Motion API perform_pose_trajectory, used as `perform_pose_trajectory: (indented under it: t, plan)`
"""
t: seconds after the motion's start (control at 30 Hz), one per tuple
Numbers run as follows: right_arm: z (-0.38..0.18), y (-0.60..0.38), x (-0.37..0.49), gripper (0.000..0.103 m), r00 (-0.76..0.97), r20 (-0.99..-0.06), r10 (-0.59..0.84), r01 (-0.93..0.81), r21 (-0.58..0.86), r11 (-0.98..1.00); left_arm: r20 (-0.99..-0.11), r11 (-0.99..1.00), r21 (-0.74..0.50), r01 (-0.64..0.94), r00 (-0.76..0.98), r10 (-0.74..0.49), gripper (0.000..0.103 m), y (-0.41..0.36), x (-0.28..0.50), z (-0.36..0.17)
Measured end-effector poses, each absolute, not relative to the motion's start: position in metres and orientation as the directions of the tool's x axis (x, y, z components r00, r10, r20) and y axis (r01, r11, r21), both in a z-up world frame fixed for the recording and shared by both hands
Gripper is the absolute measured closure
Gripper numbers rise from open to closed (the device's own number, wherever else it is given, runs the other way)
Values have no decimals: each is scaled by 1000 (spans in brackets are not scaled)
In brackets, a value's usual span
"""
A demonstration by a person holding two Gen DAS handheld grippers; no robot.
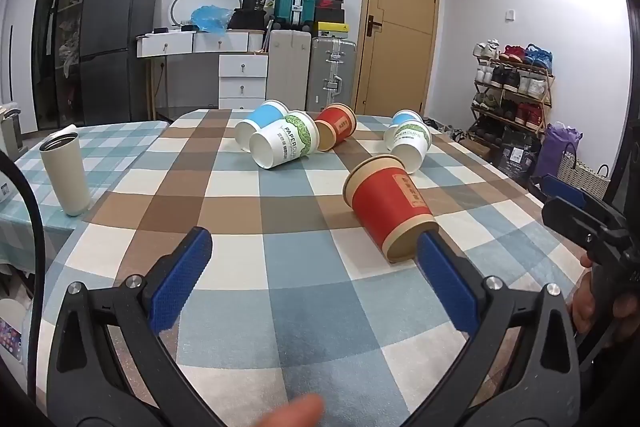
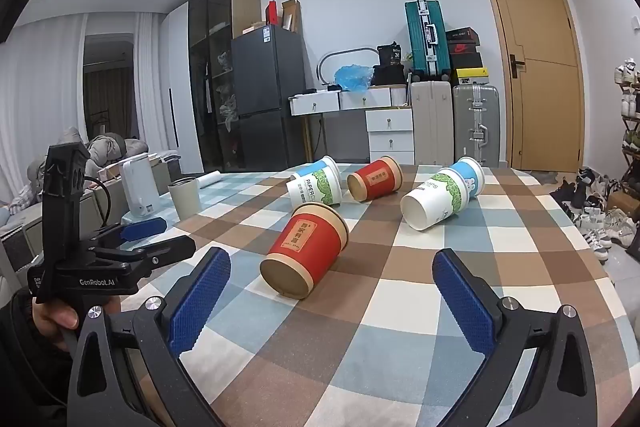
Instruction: Flip cup upright
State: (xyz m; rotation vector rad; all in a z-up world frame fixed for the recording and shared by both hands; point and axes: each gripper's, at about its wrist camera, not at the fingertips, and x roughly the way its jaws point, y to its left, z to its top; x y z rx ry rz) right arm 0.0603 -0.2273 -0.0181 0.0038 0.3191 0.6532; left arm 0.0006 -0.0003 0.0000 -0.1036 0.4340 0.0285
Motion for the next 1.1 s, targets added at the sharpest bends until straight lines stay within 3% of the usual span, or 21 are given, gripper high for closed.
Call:
perform_pose_trajectory:
  t: [1.1]
  plan:
    - [-18,-226,60,0,744,-302,596,-596,104,796,-405,994,-96,-51,914,8,1,0,0,-1]
